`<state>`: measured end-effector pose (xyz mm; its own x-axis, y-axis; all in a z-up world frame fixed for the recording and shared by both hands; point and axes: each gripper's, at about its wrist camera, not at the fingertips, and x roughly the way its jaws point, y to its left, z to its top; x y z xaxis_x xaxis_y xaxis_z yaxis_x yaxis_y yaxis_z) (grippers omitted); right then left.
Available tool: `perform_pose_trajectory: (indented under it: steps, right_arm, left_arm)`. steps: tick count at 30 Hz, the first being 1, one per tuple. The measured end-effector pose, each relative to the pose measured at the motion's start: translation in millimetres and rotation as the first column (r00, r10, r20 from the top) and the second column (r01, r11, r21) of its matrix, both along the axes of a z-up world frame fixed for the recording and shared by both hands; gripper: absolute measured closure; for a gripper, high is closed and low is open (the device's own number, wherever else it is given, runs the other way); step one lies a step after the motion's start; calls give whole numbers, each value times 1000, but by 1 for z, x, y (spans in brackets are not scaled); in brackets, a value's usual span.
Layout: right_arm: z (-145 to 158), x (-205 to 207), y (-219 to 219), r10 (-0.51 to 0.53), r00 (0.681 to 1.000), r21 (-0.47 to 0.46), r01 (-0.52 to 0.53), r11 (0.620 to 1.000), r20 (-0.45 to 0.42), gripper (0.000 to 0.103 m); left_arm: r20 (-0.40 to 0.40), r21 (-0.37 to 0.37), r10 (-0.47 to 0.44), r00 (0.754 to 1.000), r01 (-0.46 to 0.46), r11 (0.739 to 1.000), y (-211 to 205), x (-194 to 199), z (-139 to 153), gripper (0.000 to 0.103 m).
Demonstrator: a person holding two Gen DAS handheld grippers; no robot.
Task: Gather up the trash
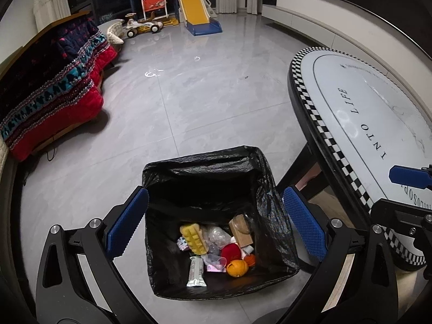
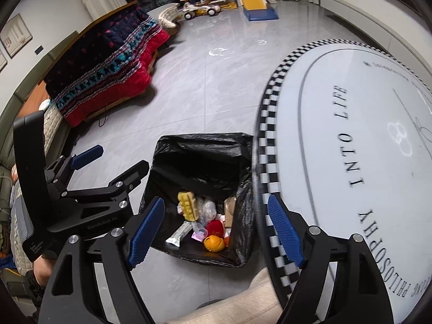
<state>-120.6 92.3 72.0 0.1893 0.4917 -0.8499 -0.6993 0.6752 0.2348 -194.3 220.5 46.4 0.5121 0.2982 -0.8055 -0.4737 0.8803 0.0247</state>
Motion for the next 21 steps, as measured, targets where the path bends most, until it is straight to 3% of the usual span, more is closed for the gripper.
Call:
perform_pose_trajectory:
  steps: [9,21]
  right_arm:
    - [-3,31,-59,-139,990,5,139,990,14,19]
    - [-5,64,-138,-309,951,19,309,951,10,18]
  left_arm:
    - [24,-15,-131,991,131,991,-49,41,9,6]
    - [25,-30,-275,961,276,961,-109,90,15,6]
